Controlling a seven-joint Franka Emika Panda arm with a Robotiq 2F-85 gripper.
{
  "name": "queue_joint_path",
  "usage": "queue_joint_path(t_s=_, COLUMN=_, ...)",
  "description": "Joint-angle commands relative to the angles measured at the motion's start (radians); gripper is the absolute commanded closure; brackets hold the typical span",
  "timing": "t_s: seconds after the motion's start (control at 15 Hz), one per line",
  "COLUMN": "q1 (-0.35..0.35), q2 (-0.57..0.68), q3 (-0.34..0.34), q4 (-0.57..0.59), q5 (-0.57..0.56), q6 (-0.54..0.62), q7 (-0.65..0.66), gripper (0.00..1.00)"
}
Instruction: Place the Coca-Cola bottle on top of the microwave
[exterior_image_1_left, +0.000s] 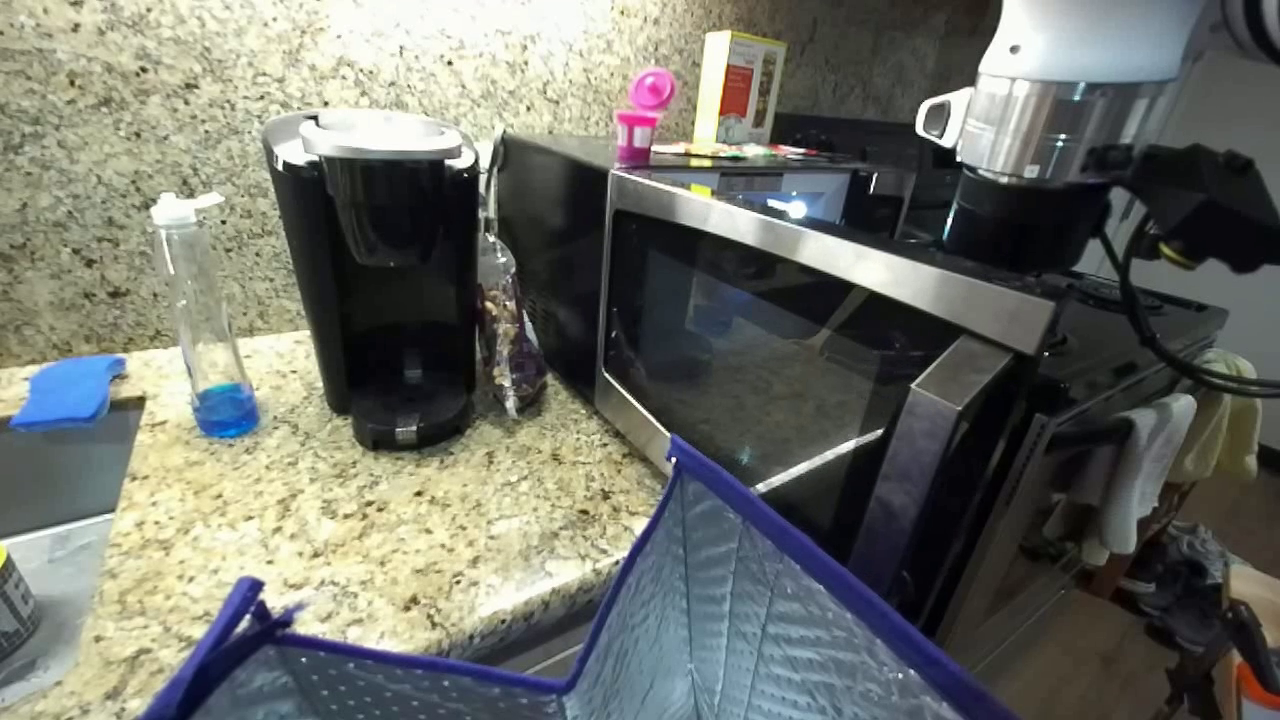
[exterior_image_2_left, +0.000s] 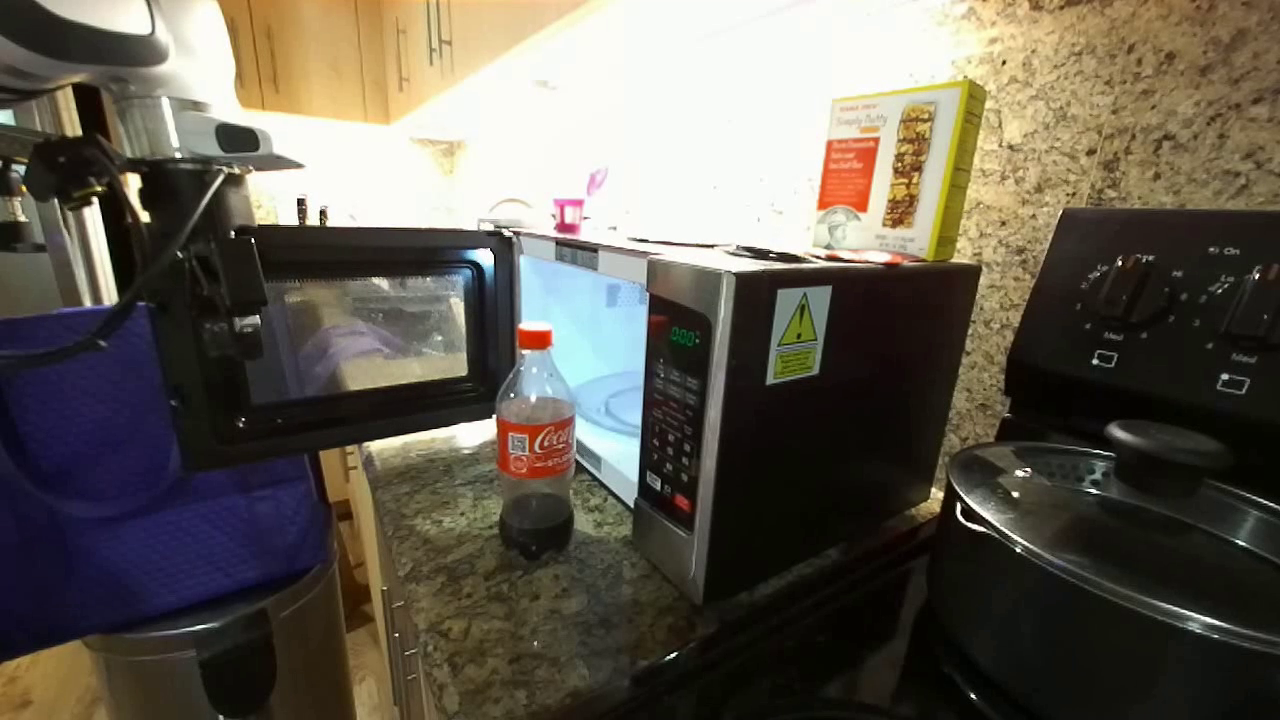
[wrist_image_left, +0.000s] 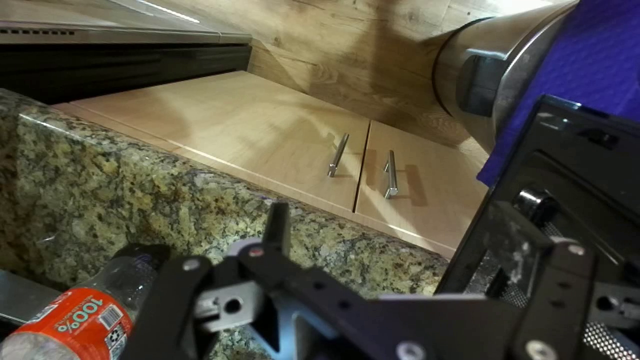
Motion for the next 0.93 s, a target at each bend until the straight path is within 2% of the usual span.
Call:
queue_joint_path(t_s=0.0, q1=0.013, q2=0.001, q3=-0.017, q4=0.004, q5=-0.011, q6=0.000, q7=0.008, gripper=0.00)
queue_joint_path(t_s=0.47, q1=-0.026, q2=-0.086, q3=-0.121, q4=-0.008, q5=-0.006, q6=0.037, q7=-0.030, gripper=0.00)
queue_joint_path(t_s=0.87, q1=-0.082, q2=-0.076, q3=-0.210, q4=0.067, q5=-0.013, q6=0.035, q7=-0.097, gripper=0.00)
